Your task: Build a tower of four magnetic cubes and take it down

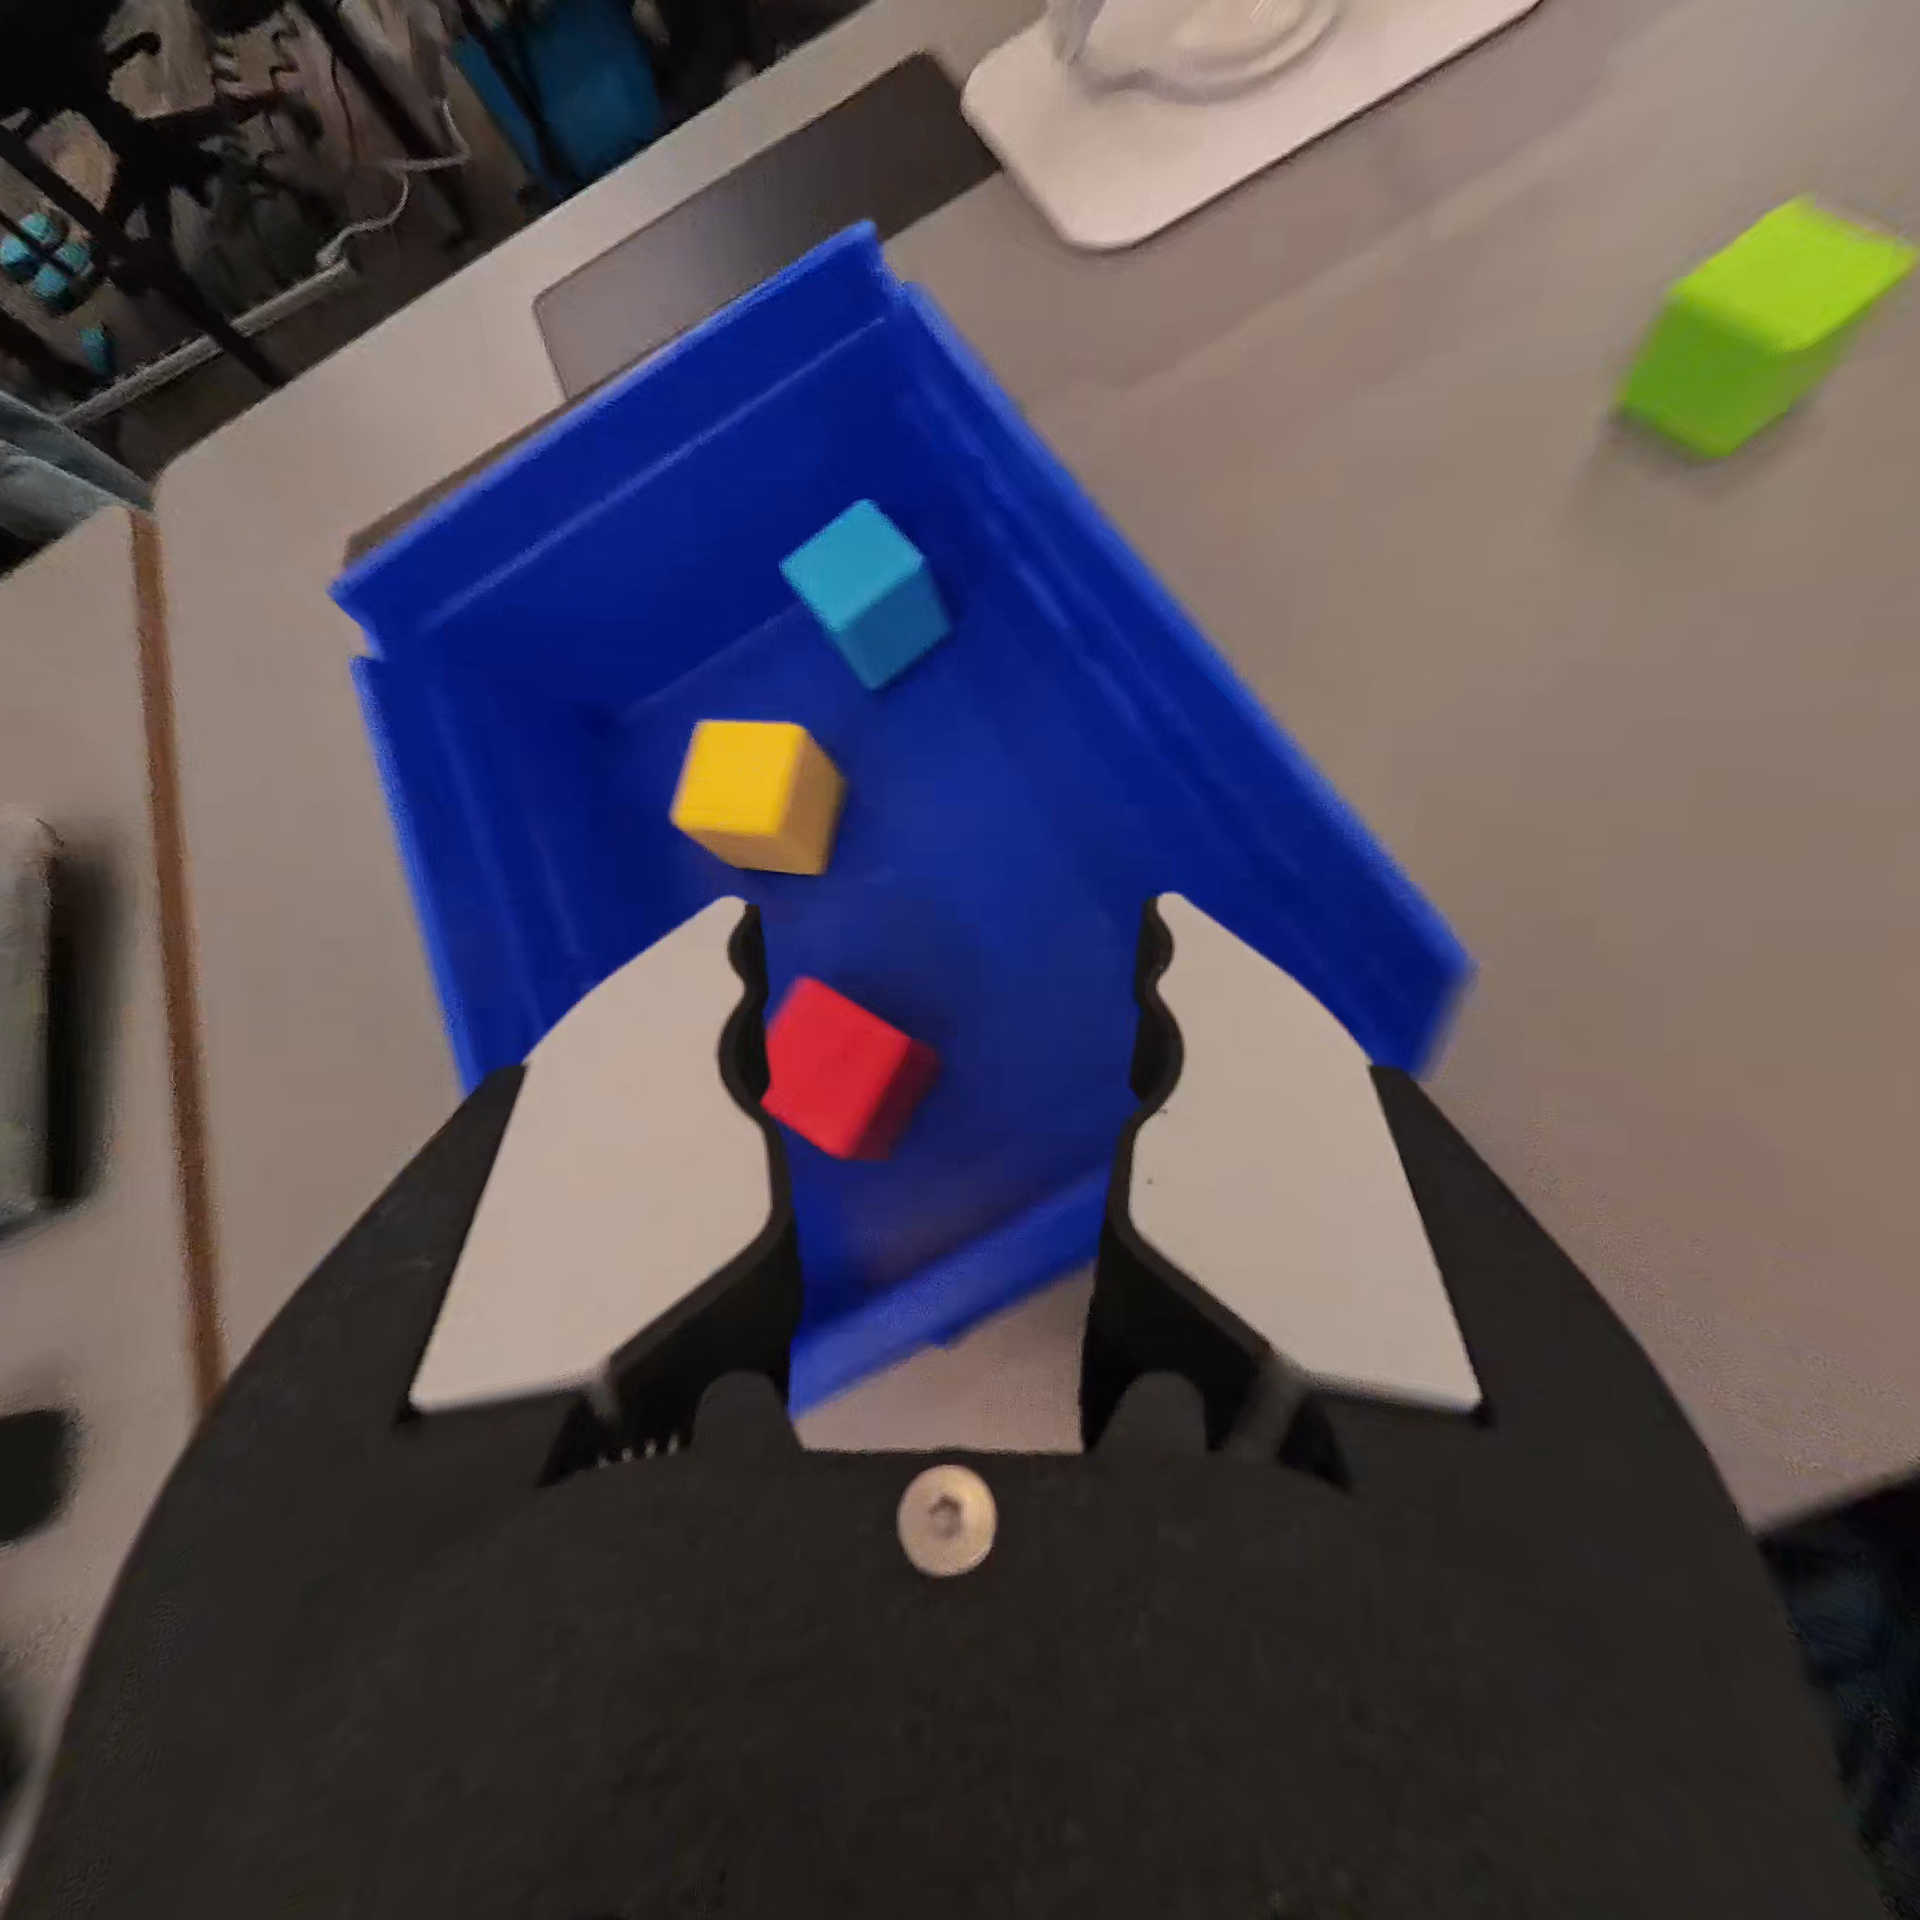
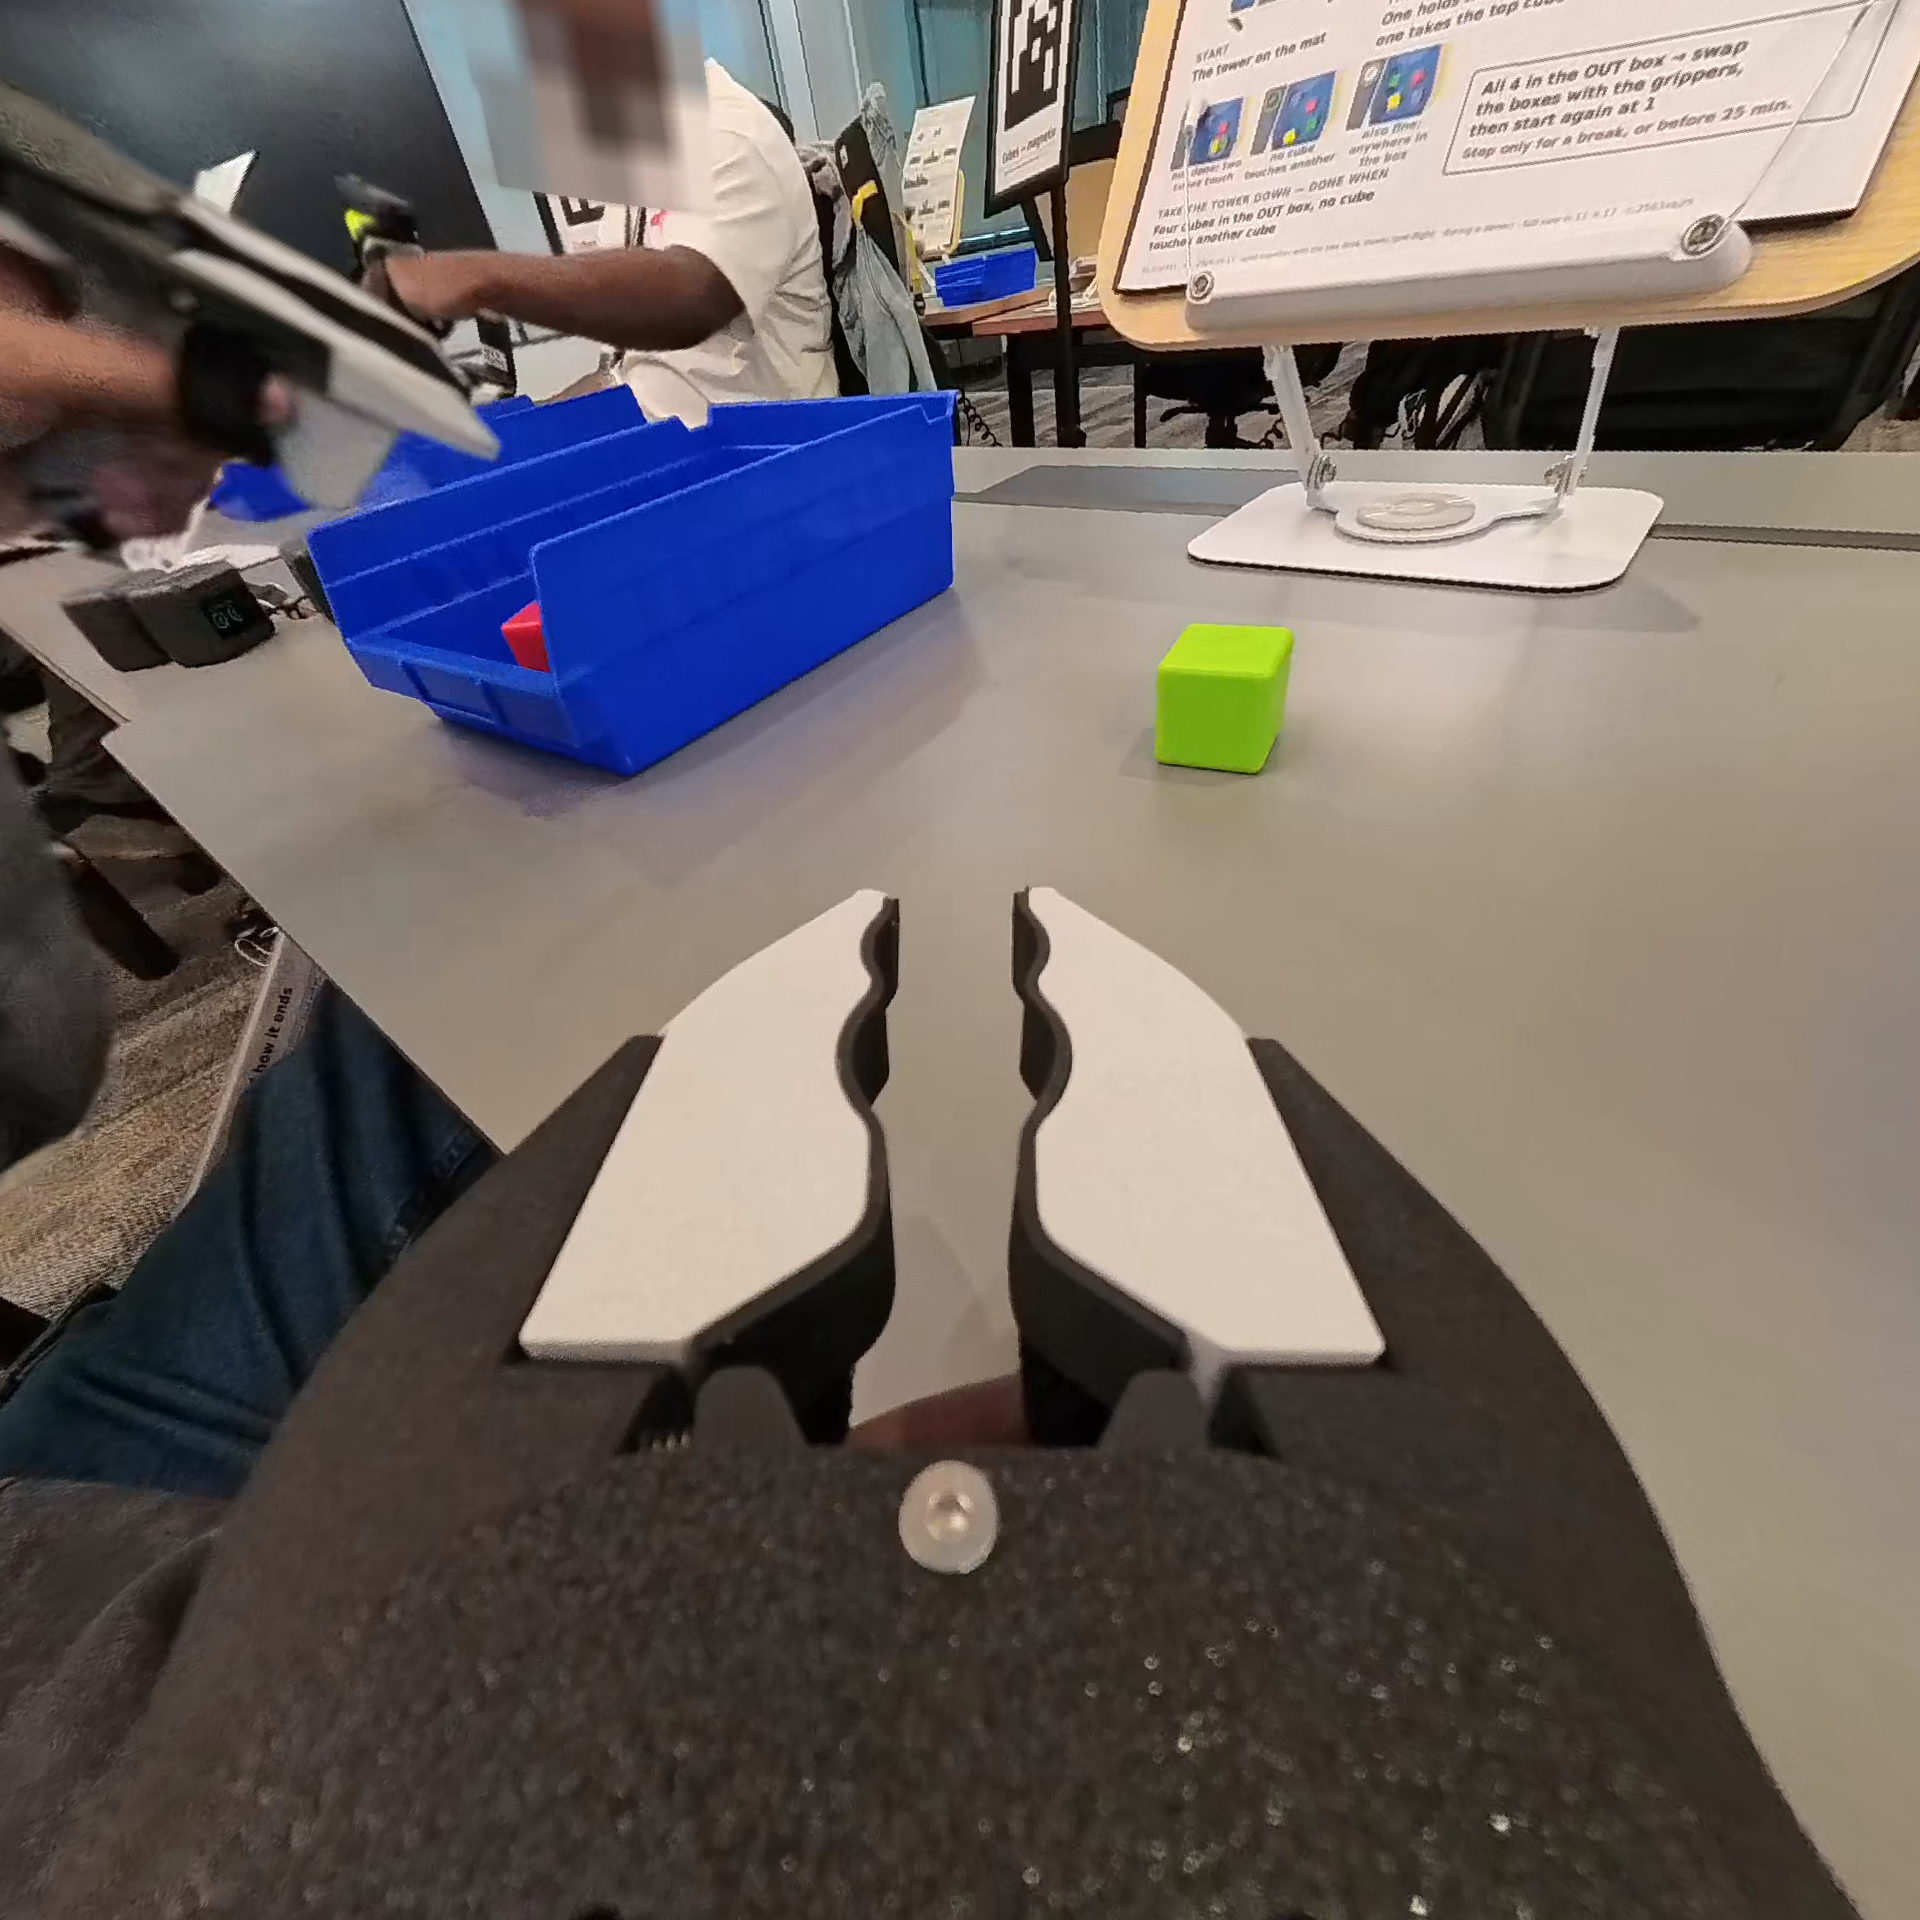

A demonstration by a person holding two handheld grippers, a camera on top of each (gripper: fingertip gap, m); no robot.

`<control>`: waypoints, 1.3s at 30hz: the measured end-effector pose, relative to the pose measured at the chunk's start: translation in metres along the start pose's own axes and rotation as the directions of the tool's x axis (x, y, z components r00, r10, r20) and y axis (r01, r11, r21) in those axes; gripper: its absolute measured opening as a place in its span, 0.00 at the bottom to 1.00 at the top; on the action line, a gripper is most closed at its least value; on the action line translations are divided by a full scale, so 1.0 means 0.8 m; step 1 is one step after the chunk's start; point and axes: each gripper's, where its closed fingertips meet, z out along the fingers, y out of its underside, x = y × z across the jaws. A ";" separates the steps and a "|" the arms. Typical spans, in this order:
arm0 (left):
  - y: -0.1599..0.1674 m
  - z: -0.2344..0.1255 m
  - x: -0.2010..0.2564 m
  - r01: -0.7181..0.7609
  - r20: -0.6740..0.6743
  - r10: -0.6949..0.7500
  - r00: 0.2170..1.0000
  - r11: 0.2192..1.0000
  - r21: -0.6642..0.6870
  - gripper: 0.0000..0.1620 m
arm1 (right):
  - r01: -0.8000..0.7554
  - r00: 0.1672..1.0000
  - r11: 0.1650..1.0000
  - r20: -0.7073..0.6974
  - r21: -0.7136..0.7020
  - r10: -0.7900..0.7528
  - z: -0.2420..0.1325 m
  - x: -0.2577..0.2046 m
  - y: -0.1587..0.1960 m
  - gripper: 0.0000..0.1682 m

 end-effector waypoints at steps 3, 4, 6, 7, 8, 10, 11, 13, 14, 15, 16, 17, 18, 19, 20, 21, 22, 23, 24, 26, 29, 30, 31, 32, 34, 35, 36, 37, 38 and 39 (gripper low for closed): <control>-0.017 0.054 -0.037 -0.042 -0.038 0.037 0.999 0.989 -0.142 0.42 | 0.001 1.000 1.000 -0.001 0.002 -0.001 -0.001 0.001 -0.001 0.12; -0.020 0.074 -0.049 -0.049 -0.048 0.041 0.998 0.981 -0.189 0.43 | 0.000 1.000 1.000 -0.002 0.002 0.000 -0.001 0.002 -0.001 0.12; -0.018 0.110 -0.068 -0.067 -0.072 0.048 0.996 0.955 -0.290 0.42 | -0.004 1.000 1.000 -0.004 0.004 0.004 -0.002 0.004 -0.002 0.12; -0.014 0.126 -0.077 -0.070 -0.082 0.045 0.996 0.939 -0.336 0.41 | -0.007 1.000 1.000 -0.006 0.006 0.007 -0.003 0.005 -0.002 0.12; -0.007 0.139 -0.083 -0.072 -0.099 0.036 0.994 0.919 -0.387 0.41 | -0.008 1.000 1.000 -0.006 0.007 0.008 -0.003 0.005 -0.002 0.12; 0.011 0.158 -0.090 -0.085 -0.133 0.024 0.991 0.875 -0.477 0.41 | -0.007 1.000 1.000 -0.008 0.006 0.007 -0.003 0.006 -0.002 0.12; 0.018 0.166 -0.092 -0.093 -0.144 0.022 0.989 0.857 -0.506 0.41 | -0.007 1.000 1.000 -0.008 0.007 0.007 -0.004 0.006 -0.003 0.12; 0.031 0.179 -0.095 -0.098 -0.152 0.016 0.988 0.831 -0.547 0.41 | -0.007 1.000 1.000 -0.006 0.006 0.007 -0.003 0.006 -0.002 0.12; 0.037 0.184 -0.097 -0.095 -0.145 0.015 0.989 0.820 -0.564 0.41 | -0.006 1.000 1.000 -0.004 0.005 0.006 -0.003 0.005 -0.002 0.12; 0.043 0.188 -0.098 -0.096 -0.139 0.018 0.990 0.809 -0.580 0.41 | -0.006 1.000 1.000 -0.001 0.002 0.006 -0.002 0.004 -0.001 0.12; 0.049 0.191 -0.097 -0.100 -0.138 0.020 0.990 0.796 -0.597 0.41 | -0.006 1.000 1.000 0.000 0.000 0.006 -0.002 0.004 -0.001 0.12; 0.056 0.192 -0.094 -0.109 -0.144 0.025 0.989 0.781 -0.614 0.40 | -0.004 1.000 1.000 0.001 -0.001 0.004 -0.002 0.003 0.000 0.12; 0.064 0.193 -0.093 -0.121 -0.146 0.036 0.989 0.767 -0.630 0.38 | -0.001 1.000 1.000 0.000 -0.001 0.001 -0.002 0.003 0.000 0.12; 0.069 0.194 -0.094 -0.130 -0.143 0.050 0.989 0.758 -0.639 0.34 | 0.002 1.000 1.000 -0.002 -0.001 -0.002 -0.002 0.003 0.000 0.12; 0.071 0.194 -0.094 -0.138 -0.143 0.059 0.988 0.758 -0.637 0.31 | 0.002 1.000 1.000 -0.002 -0.001 -0.002 -0.002 0.003 0.000 0.12; 0.071 0.193 -0.092 -0.134 -0.151 0.050 0.987 0.767 -0.628 0.31 | 0.001 1.000 1.000 -0.003 -0.001 -0.001 -0.002 0.003 0.000 0.12; 0.068 0.189 -0.090 -0.127 -0.159 0.035 0.987 0.774 -0.620 0.31 | 0.000 1.000 1.000 -0.003 0.000 0.000 -0.002 0.003 0.000 0.12; 0.063 0.184 -0.091 -0.125 -0.154 0.039 0.987 0.786 -0.606 0.31 | 0.000 1.000 1.000 -0.005 0.000 0.000 -0.002 0.004 -0.001 0.12; 0.053 0.178 -0.093 -0.129 -0.141 0.056 0.988 0.805 -0.579 0.31 | 0.001 1.000 1.000 -0.007 0.001 -0.001 -0.002 0.004 -0.001 0.12; 0.021 0.160 -0.091 -0.130 -0.136 0.071 0.988 0.861 -0.492 0.31 | 0.001 1.000 1.000 -0.008 0.001 -0.001 -0.002 0.004 -0.001 0.12; -0.051 0.121 -0.061 -0.213 -0.193 0.162 0.968 0.936 -0.281 0.31 | 0.007 1.000 1.000 -0.010 0.001 -0.007 -0.001 0.004 -0.001 0.12; -0.077 0.105 -0.043 -0.271 -0.216 0.227 0.950 0.941 -0.204 0.31 | 0.009 1.000 1.000 -0.009 0.000 -0.009 0.000 0.003 0.000 0.12; -0.100 0.090 -0.023 -0.330 -0.239 0.293 0.926 0.935 -0.131 0.31 | 0.010 1.000 1.000 -0.010 0.000 -0.010 0.000 0.003 0.000 0.12; -0.120 0.076 0.001 -0.382 -0.269 0.350 0.897 0.921 -0.075 0.31 | 0.012 1.000 1.000 -0.010 0.000 -0.012 0.000 0.002 0.000 0.12; -0.150 0.058 0.049 -0.465 -0.323 0.436 0.840 0.885 -0.015 0.31 | 0.016 1.000 1.000 -0.012 -0.001 -0.016 0.000 0.002 0.000 0.12; -0.160 0.054 0.073 -0.506 -0.345 0.473 0.810 0.863 -0.004 0.31 | 0.019 1.000 1.000 -0.014 -0.001 -0.019 0.000 0.002 0.000 0.12; -0.169 0.054 0.095 -0.547 -0.363 0.509 0.780 0.837 -0.002 0.31 | 0.020 1.000 1.000 -0.015 -0.001 -0.020 0.000 0.002 0.000 0.12; -0.174 0.057 0.117 -0.590 -0.381 0.545 0.747 0.807 -0.004 0.31 | 0.021 1.000 1.000 -0.016 0.000 -0.021 0.000 0.002 0.000 0.12; -0.179 0.063 0.137 -0.632 -0.393 0.579 0.714 0.775 -0.006 0.31 | 0.021 1.000 1.000 -0.017 -0.001 -0.021 0.000 0.003 0.000 0.12; -0.184 0.071 0.156 -0.664 -0.405 0.606 0.685 0.748 -0.006 0.31 | 0.023 1.000 1.000 -0.018 -0.001 -0.023 0.000 0.003 -0.001 0.12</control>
